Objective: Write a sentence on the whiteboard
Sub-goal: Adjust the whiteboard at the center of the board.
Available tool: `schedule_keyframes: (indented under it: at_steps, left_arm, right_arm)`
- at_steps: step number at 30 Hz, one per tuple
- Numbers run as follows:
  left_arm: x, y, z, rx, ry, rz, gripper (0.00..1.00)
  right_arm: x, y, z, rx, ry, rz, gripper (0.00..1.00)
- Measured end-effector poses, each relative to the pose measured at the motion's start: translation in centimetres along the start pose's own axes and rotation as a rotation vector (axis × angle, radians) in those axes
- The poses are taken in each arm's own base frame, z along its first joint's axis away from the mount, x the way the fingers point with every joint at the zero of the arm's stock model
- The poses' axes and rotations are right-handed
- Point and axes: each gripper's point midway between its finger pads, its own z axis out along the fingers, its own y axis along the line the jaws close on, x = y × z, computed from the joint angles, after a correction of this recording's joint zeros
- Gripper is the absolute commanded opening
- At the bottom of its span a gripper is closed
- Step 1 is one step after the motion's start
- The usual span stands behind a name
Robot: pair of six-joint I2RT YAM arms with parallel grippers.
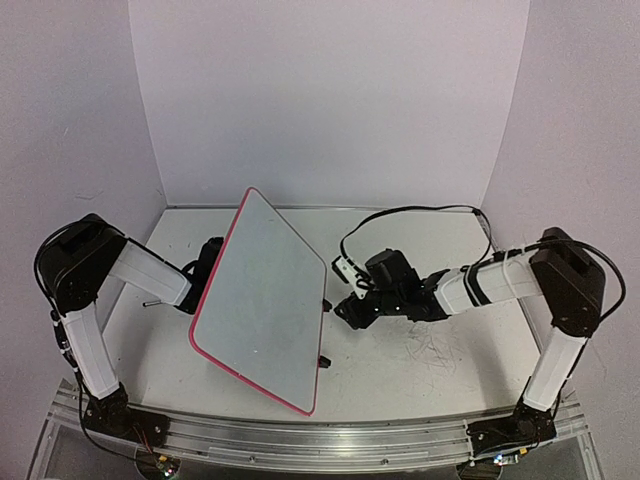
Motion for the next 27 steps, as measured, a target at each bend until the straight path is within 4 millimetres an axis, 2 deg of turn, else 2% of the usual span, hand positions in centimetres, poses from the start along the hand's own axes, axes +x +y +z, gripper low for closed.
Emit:
schedule_keyframes:
  at_steps: [5, 8, 12, 16, 21, 24, 27]
  left_arm:
    - [-0.1, 0.5, -0.1, -0.017, 0.004, -0.006, 0.2]
    - [-0.1, 0.4, -0.1, -0.017, 0.004, -0.001, 0.18]
    - [-0.4, 0.1, 0.1, -0.009, 0.005, 0.006, 0.17]
    - [-0.8, -0.4, 0.3, 0.001, 0.003, 0.019, 0.16]
    - [-0.9, -0.6, 0.3, 0.005, 0.001, 0.027, 0.15]
    - [-0.9, -0.6, 0.3, 0.004, 0.001, 0.028, 0.14]
    - [-0.9, -0.6, 0.3, 0.004, 0.001, 0.028, 0.14]
  right_arm:
    - [-0.2, 1.3, 3.2, -0.064, 0.043, -0.108, 0.6]
    - [-0.3, 1.5, 4.1, -0.077, 0.055, -0.15, 0.59]
    - [-0.9, 1.1, 4.8, -0.069, 0.055, -0.187, 0.58]
    - [-1.3, 0.6, 5.1, -0.056, 0.054, -0.218, 0.51]
    - [-1.2, 0.7, 5.2, -0.059, 0.054, -0.243, 0.49]
    - [-0.6, 0.6, 5.2, -0.059, 0.061, -0.25, 0.49]
    - [1.0, 0.7, 5.1, -0.072, 0.096, -0.253, 0.48]
